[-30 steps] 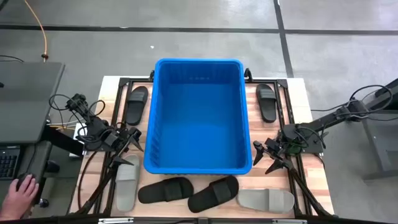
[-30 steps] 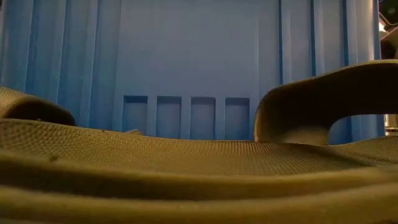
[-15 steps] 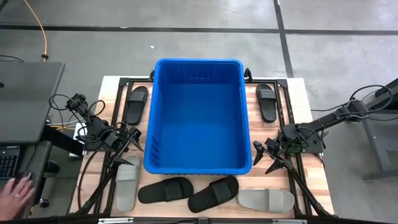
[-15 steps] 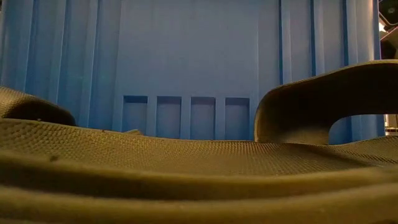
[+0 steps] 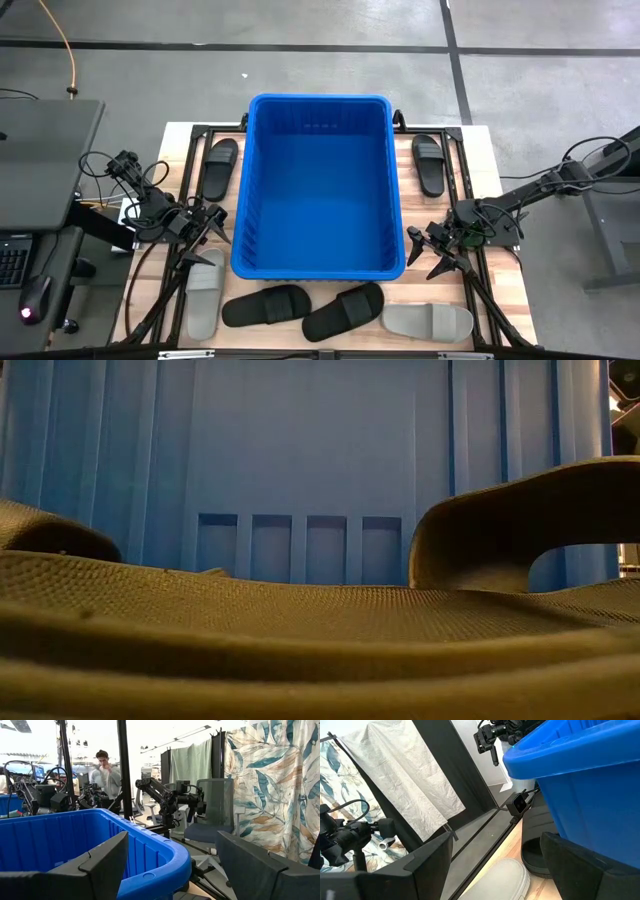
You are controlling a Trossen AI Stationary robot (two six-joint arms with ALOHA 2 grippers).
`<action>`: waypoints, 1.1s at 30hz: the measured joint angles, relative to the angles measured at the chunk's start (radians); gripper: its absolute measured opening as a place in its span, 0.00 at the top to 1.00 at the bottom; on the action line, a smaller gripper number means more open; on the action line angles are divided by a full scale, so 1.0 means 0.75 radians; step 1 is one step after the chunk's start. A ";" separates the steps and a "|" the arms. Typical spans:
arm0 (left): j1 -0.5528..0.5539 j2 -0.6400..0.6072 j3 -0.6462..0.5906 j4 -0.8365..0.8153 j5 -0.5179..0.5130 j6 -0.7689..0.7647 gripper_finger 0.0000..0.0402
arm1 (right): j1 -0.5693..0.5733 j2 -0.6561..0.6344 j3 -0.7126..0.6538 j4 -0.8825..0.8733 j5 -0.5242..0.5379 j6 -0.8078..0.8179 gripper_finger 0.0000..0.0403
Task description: Pick and place slides into bin
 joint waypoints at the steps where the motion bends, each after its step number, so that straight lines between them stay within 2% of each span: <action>1: 0.000 0.000 0.000 0.000 0.000 0.000 0.28 | 0.000 0.000 0.000 0.000 0.000 0.000 0.28; 26: 0.000 0.000 0.000 0.000 0.000 0.002 0.28 | 0.000 -0.001 0.000 0.000 0.000 0.000 0.28; 33: 0.000 0.000 0.000 0.017 -0.081 0.242 0.28 | 0.000 0.000 0.000 0.001 0.000 0.000 0.28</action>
